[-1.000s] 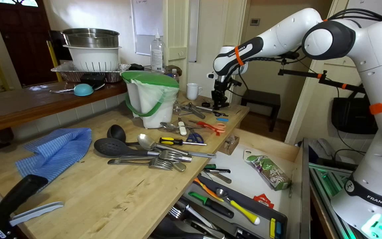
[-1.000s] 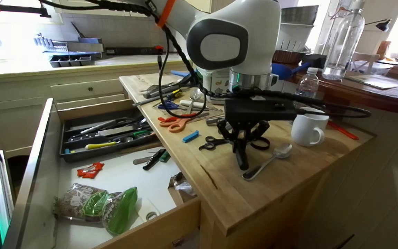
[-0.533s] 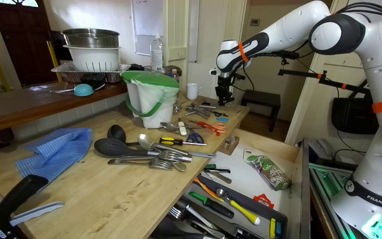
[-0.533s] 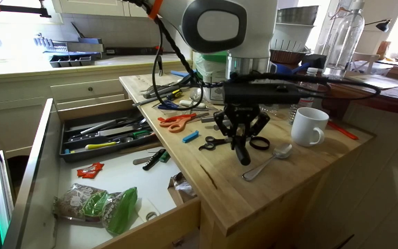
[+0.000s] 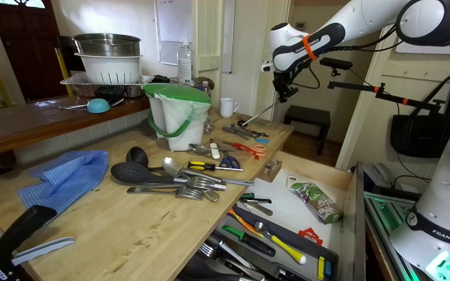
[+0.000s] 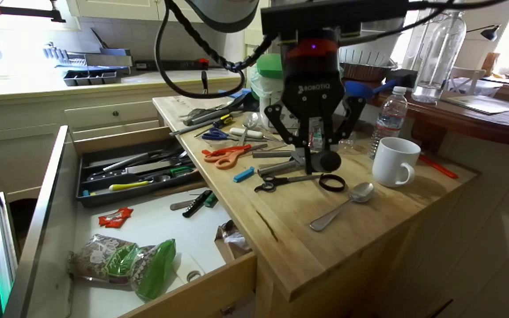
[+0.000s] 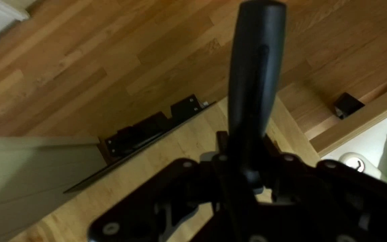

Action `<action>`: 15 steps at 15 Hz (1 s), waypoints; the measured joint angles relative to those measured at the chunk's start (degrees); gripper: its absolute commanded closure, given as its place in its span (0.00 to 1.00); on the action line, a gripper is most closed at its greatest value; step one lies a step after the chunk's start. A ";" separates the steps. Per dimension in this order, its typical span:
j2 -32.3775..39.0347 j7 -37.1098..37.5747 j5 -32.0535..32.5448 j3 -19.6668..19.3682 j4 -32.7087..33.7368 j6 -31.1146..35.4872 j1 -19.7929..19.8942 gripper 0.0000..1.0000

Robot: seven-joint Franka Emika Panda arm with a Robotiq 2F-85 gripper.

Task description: Move the tool with a black handle on the far right of the table to the left panel of the cutlery rack in the drawer

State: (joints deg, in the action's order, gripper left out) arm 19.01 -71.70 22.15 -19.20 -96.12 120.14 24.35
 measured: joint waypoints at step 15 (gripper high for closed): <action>-23.20 -14.02 -3.82 -3.10 -21.85 6.39 0.14 0.94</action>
State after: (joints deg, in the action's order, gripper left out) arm -4.20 -85.72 18.33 -22.30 -117.96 126.54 24.49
